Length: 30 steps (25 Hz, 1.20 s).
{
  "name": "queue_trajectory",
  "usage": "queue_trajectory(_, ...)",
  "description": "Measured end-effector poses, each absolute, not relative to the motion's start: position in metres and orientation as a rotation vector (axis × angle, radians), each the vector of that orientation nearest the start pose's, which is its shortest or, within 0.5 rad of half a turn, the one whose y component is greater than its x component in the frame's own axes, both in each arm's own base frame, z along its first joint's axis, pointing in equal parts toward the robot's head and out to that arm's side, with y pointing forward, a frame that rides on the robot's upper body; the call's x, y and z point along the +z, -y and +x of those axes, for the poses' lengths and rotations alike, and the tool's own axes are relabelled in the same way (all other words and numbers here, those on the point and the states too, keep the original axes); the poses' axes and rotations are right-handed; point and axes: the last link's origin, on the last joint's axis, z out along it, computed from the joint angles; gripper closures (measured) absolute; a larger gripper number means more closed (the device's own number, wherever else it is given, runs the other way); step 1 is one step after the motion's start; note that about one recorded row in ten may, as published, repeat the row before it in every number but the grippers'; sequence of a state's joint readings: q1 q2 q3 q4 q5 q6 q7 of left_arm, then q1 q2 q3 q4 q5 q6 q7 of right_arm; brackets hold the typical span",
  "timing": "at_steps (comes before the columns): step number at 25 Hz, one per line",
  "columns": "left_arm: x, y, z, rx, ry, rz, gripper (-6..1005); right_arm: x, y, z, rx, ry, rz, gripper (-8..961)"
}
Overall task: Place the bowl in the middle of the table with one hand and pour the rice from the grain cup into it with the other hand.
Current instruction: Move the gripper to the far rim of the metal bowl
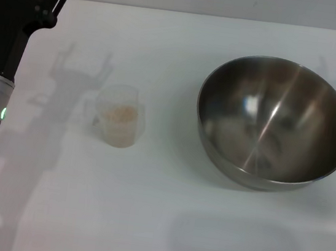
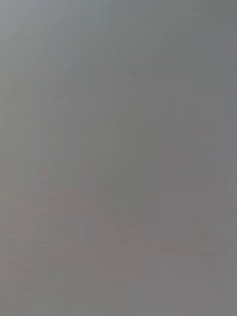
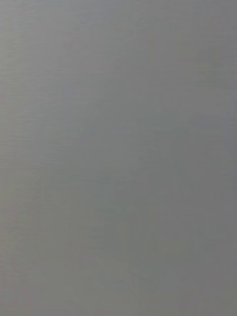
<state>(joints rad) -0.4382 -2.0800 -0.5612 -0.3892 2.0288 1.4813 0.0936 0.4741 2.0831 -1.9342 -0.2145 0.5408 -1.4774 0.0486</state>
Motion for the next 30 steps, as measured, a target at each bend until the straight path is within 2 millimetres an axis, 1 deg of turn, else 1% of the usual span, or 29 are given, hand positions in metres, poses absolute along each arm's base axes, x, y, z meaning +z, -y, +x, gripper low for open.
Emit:
queue_trajectory(8,-0.020,-0.321,-0.244,-0.988,0.226,-1.510,174,0.029,-0.343,0.268,0.885,-0.090,-1.423,315)
queue_trajectory(17,-0.020,-0.321,-0.244,-0.989,0.229,-1.508,174,0.030,-0.343,0.267,0.867,-0.063,-1.417,316)
queue_trajectory(18,-0.020,-0.321,-0.243,-0.989,0.229,-1.509,174,0.031,-0.342,0.266,0.833,-0.017,-1.407,316)
queue_trajectory(19,-0.020,-0.321,-0.243,-0.989,0.229,-1.509,174,0.031,-0.342,0.266,0.833,-0.017,-1.407,316)
queue_trajectory(20,-0.020,-0.321,-0.243,-0.989,0.229,-1.509,174,0.032,-0.340,0.264,0.775,0.055,-1.392,316)
queue_trajectory(21,-0.020,-0.321,-0.243,-0.989,0.229,-1.509,174,0.032,-0.340,0.264,0.775,0.055,-1.392,316)
queue_trajectory(23,-0.020,-0.321,-0.243,-0.990,0.229,-1.510,175,0.033,-0.340,0.261,0.701,0.137,-1.366,316)
queue_trajectory(24,-0.020,-0.321,-0.243,-0.990,0.229,-1.510,175,0.032,-0.341,0.259,0.691,0.144,-1.363,316)
queue_trajectory(27,-0.021,-0.321,-0.243,-0.993,0.231,-1.511,175,0.030,-0.345,0.257,0.690,0.124,-1.373,315)
queue_trajectory(28,-0.021,-0.321,-0.243,-0.994,0.232,-1.511,175,0.027,-0.351,0.253,0.707,0.078,-1.391,315)
queue_trajectory(30,-0.021,-0.321,-0.243,-0.994,0.232,-1.511,175,0.025,-0.353,0.250,0.720,0.050,-1.398,315)
